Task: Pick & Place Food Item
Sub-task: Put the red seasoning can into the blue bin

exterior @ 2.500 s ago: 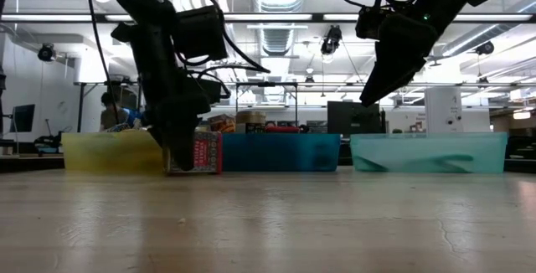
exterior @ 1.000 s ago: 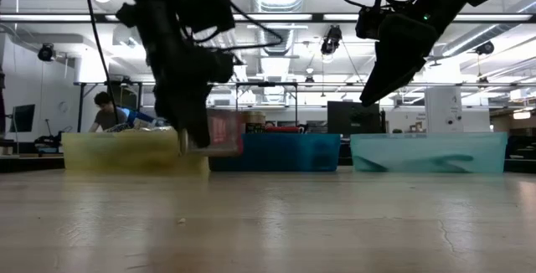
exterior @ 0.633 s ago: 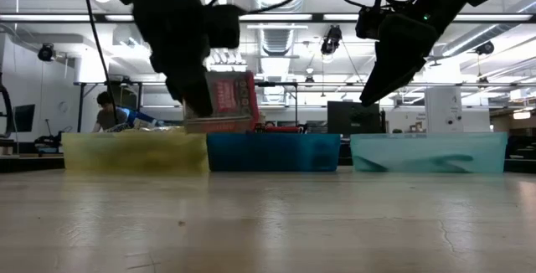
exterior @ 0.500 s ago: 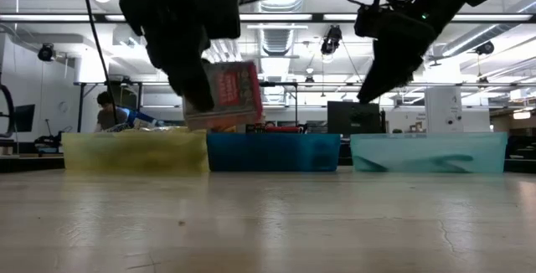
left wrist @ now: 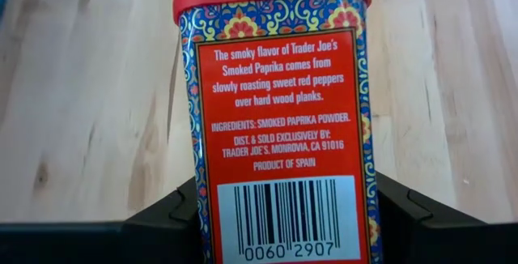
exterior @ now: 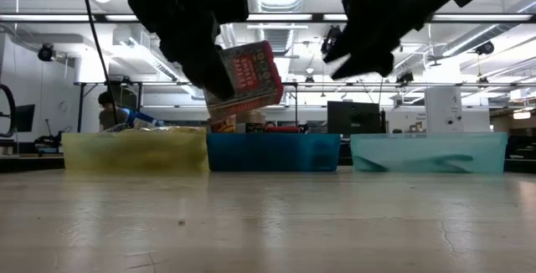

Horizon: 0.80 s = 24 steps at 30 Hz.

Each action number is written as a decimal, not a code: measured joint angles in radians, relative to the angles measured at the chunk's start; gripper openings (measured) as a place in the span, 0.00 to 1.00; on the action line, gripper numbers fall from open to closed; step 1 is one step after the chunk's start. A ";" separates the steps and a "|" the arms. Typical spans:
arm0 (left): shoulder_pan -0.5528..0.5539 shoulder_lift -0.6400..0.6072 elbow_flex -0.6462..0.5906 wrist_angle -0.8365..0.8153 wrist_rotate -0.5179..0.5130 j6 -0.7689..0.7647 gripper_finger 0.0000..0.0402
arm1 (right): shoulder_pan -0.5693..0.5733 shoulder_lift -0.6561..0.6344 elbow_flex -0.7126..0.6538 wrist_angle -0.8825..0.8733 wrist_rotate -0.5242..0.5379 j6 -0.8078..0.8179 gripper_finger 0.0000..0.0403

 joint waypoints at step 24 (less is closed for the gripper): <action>0.094 0.000 0.037 0.152 0.057 0.168 0.51 | 0.090 0.132 0.025 0.246 -0.192 -0.193 0.66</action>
